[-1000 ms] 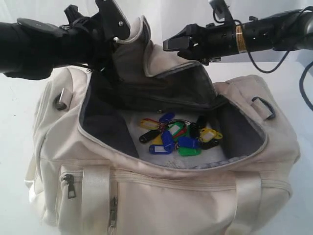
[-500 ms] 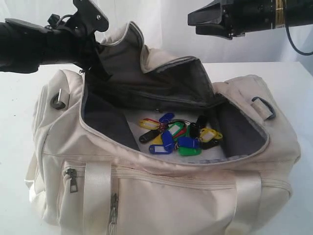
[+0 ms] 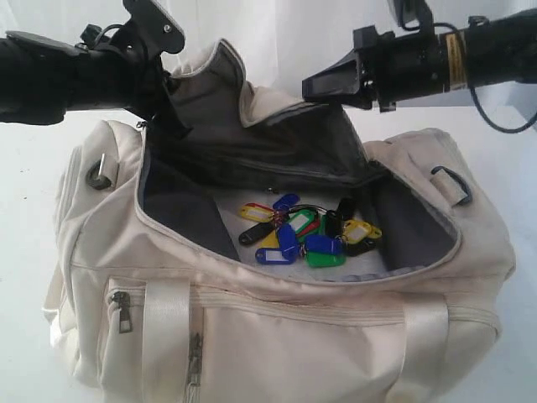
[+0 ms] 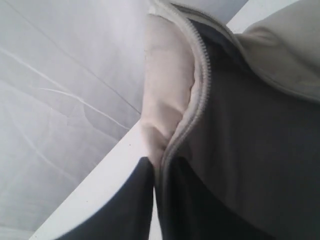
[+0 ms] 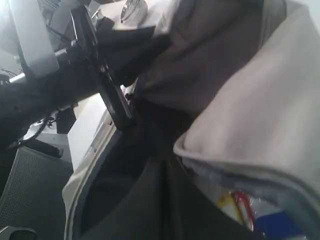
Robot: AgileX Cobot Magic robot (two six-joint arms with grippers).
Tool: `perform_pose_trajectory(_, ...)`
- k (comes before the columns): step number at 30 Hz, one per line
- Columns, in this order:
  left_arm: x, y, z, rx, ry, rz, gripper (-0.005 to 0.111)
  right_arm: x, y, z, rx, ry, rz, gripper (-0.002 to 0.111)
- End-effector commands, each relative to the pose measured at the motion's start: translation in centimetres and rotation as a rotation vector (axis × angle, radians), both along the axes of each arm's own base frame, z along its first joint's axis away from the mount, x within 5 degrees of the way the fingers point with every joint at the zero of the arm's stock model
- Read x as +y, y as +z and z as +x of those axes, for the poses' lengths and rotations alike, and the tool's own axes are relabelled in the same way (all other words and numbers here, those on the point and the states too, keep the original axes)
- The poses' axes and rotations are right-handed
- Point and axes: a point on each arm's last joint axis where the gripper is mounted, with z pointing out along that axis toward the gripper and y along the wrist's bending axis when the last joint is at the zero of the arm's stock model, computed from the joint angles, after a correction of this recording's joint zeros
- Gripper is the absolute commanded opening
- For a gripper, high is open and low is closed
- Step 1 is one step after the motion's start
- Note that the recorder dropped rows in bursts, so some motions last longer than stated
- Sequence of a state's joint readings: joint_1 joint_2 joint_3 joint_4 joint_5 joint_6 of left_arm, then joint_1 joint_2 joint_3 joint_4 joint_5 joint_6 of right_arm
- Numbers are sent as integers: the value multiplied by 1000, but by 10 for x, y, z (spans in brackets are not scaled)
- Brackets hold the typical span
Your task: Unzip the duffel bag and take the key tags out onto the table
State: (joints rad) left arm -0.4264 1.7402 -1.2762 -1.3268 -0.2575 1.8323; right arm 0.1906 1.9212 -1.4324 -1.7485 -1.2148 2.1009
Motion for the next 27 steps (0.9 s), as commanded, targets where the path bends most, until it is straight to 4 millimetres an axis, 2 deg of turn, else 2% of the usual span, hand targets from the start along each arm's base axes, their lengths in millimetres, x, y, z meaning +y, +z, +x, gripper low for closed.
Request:
perform_pose_trajectory(1,4,5,2,2,44,-51,26,2,-21,-13,67,22,-12,0)
perform_pose_trajectory(7,6,5,3,-3,63,-50,26,1,-44,-20,80,44,-31,0)
perform_pose_trajectory(12,7,5,3,-1,83,-59,32,-5,-51,2,-19,-167,-149,0)
perform_pose_trajectory(18,12,6,4,24,170,-131,52,-5,-31,17,-124,-248,-45,0)
perform_pose_trajectory(21,17,11,1,24,218,-162,52,-5,-17,26,-203,-312,22,0)
perform_pose_trajectory(23,20,15,-6,19,219,-168,52,-9,-13,37,-292,-391,-31,0)
perform_pose_trajectory(27,29,36,-26,-10,224,-213,52,-21,-13,51,-318,-562,-145,6)
